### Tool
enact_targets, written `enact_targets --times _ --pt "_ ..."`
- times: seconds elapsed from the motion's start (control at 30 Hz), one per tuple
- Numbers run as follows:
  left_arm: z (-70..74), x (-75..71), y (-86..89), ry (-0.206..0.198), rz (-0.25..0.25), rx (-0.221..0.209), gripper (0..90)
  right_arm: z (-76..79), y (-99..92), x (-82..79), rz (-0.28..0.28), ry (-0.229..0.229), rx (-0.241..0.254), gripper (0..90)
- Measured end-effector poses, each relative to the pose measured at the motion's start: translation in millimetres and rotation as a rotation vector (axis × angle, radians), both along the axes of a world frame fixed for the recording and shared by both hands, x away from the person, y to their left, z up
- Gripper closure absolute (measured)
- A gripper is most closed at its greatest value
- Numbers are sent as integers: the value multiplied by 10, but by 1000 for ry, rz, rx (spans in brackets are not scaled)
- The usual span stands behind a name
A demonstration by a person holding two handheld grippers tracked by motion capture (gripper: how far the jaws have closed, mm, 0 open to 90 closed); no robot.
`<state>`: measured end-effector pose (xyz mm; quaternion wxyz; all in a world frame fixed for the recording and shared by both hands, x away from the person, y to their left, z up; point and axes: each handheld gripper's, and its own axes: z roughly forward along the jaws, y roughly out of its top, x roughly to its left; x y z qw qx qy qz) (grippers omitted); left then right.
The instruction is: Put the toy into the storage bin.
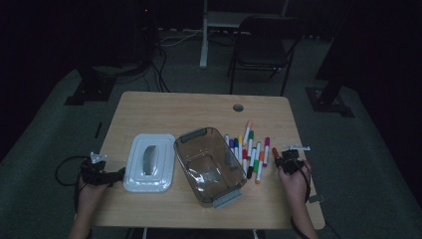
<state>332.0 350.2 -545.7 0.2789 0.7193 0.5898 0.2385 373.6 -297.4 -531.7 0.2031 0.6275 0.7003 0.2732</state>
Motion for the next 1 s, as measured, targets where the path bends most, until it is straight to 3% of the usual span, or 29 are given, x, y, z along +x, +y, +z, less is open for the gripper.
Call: enact_targets --times 0.13,0.3,0.47,0.7,0.87,1.0 --pt "0 0 0 0 0 0 4 39 -35 -36 -13 4 55 772" --pt "0 0 0 0 0 0 4 140 -85 -97 -28 -23 83 772" --pt "0 1 0 0 0 0 4 355 -72 -161 -20 -65 93 772" --pt "0 6 -2 0 1 0 4 775 108 -248 48 -132 126 772" --pt "-1 8 -3 0 1 0 4 1054 344 -301 114 -166 109 772" --pt "0 7 -3 0 0 0 4 1239 534 -343 167 -201 129 772"
